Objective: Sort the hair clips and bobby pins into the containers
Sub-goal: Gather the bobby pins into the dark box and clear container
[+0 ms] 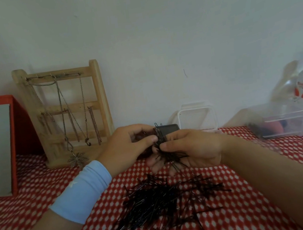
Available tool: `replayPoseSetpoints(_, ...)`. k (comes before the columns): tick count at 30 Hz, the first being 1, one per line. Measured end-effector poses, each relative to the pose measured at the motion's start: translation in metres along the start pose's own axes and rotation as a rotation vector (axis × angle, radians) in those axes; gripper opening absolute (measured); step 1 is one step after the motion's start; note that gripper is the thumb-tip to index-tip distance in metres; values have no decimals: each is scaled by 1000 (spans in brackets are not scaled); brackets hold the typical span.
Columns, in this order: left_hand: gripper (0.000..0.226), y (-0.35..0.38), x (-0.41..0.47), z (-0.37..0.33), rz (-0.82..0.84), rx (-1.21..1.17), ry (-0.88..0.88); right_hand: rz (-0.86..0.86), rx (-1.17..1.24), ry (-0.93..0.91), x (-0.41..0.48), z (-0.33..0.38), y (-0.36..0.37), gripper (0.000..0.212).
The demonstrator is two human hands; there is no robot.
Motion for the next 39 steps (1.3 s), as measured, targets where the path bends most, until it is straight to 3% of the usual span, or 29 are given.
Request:
replayPoseSetpoints(5, 22, -1, -1, 2, -48, -121, 16, -39, 43, -94, 3, 4, -6, 18)
replayPoseSetpoints(8, 38, 6, -2, 1, 0, -279, 38, -22, 147, -123, 4, 5, -9, 25)
replayPoseSetpoints(11, 50, 14, -2, 0, 48, -253, 49, -1, 151, -96, 4, 5, -6, 25)
replayPoseSetpoints(13, 45, 15, -2, 2, 43, -166, 44, 42, 130, -64, 3, 3, -1, 19)
replayPoseSetpoints(17, 36, 8, -3, 1, 22, -34, 31, 89, 70, 24, 1, -3, 4, 27)
replayPoseSetpoints(30, 28, 6, -5, -6, 35, -133, 116, 197, 260, 83, -1, -4, 9, 12)
replayPoseSetpoints(37, 41, 18, -6, -4, 291, -106, 46, 198, 247, 28, 1, -7, 10, 17)
replayPoseSetpoints(39, 37, 19, -5, -5, 268, -115, 47, 195, 225, 1, 2, -5, 11, 18)
Point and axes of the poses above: each hand's wrist, its own x-axis towards the middle knuckle, its own y-axis out of the palm, z = x × y, the point moved 7 cm from there along x, towards the middle knuckle, and after that the axes turned 15 degrees about z, right-handed, at the moved point
